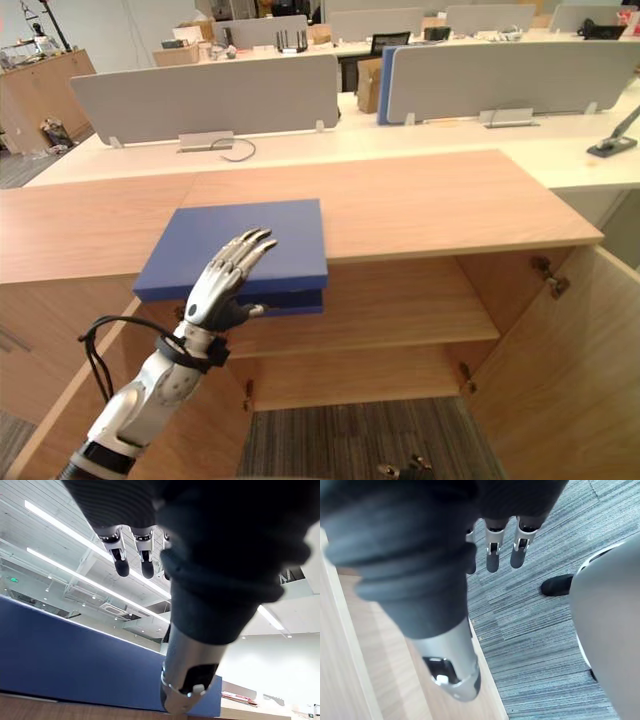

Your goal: Walk over to the cabinet, pick up the folder, carry it to the office cabinet, place the folder inside the office cabinet, then close the office cabinet door

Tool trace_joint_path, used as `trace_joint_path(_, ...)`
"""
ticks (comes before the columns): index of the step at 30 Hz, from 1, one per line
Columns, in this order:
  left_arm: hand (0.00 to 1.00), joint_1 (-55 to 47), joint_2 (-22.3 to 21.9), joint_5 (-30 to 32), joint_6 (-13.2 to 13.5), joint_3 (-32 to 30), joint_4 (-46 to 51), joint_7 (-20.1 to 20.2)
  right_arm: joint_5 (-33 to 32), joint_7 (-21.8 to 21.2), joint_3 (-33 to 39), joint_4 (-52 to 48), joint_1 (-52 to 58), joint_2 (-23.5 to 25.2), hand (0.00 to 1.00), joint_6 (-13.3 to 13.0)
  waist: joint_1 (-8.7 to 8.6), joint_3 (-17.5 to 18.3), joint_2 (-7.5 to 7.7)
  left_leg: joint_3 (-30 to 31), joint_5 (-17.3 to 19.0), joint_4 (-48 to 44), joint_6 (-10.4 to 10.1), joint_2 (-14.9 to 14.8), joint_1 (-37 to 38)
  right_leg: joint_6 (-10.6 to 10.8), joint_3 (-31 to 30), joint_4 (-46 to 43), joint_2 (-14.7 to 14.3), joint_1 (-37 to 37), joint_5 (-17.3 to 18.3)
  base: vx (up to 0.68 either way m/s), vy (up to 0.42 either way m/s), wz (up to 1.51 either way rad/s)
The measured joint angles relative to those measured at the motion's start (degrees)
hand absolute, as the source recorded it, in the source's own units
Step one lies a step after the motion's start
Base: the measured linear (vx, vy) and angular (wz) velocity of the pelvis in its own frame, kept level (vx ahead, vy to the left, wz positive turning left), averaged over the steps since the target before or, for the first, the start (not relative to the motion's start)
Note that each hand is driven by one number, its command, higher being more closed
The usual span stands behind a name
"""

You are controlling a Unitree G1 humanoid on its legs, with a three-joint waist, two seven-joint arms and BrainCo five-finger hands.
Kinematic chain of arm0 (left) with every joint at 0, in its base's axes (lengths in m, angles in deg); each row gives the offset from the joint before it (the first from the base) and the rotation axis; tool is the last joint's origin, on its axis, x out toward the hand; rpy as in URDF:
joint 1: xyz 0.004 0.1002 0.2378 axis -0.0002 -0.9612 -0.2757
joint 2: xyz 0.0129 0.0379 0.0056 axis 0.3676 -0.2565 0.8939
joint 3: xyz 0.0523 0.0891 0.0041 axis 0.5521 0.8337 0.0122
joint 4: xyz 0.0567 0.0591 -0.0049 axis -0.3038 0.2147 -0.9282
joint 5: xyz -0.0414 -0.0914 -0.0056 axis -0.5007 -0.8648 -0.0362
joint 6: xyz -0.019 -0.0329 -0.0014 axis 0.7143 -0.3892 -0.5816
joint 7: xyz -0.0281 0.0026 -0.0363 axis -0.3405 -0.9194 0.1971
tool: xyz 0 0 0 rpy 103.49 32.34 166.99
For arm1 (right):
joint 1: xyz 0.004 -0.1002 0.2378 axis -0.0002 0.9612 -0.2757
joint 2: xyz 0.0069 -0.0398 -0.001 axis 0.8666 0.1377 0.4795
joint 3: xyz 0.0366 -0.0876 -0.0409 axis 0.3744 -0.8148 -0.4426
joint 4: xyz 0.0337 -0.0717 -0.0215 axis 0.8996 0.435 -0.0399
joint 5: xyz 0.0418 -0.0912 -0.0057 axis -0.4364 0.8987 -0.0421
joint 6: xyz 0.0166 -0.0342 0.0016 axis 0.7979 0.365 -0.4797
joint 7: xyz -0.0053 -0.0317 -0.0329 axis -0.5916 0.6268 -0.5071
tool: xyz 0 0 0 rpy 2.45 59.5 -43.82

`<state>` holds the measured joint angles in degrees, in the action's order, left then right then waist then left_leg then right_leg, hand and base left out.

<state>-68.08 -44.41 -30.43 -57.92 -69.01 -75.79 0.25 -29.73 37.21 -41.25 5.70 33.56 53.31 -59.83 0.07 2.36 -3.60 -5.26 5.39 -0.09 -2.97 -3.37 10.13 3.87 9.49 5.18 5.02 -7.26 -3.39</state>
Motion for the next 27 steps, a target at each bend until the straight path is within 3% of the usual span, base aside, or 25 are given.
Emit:
trace_joint_path(12,0.00,-0.1,-0.3,3.8,-1.8,-2.3,-1.1,0.0,0.1,-0.1,-0.1,-2.1,0.6,0.8,0.00,0.9,-0.54,-0.5,0.69,-0.2,0.0,-0.1,0.0,0.0,0.0,0.3,0.0,0.0,0.3,0.0,-0.2,-0.01,0.005,0.00)
trace_joint_path(17,0.00,-0.1,-1.4,4.2,-2.9,-5.9,-1.1,-0.2,0.2,-0.1,-0.1,-2.2,0.6,0.9,0.00,1.2,-0.59,-0.6,0.89,-0.3,0.0,-0.1,0.0,0.0,0.0,0.4,0.0,0.0,0.3,0.0,-0.2,0.00,0.000,0.00)
trace_joint_path(27,0.00,-0.1,-3.6,4.1,-3.8,-7.2,-2.1,-0.2,0.3,-0.2,-0.2,-2.8,0.7,1.3,0.00,1.2,-0.58,-1.0,1.51,-0.8,0.0,-0.2,0.0,0.0,0.1,0.6,0.0,0.0,0.4,0.0,-0.4,-0.01,0.003,0.00)
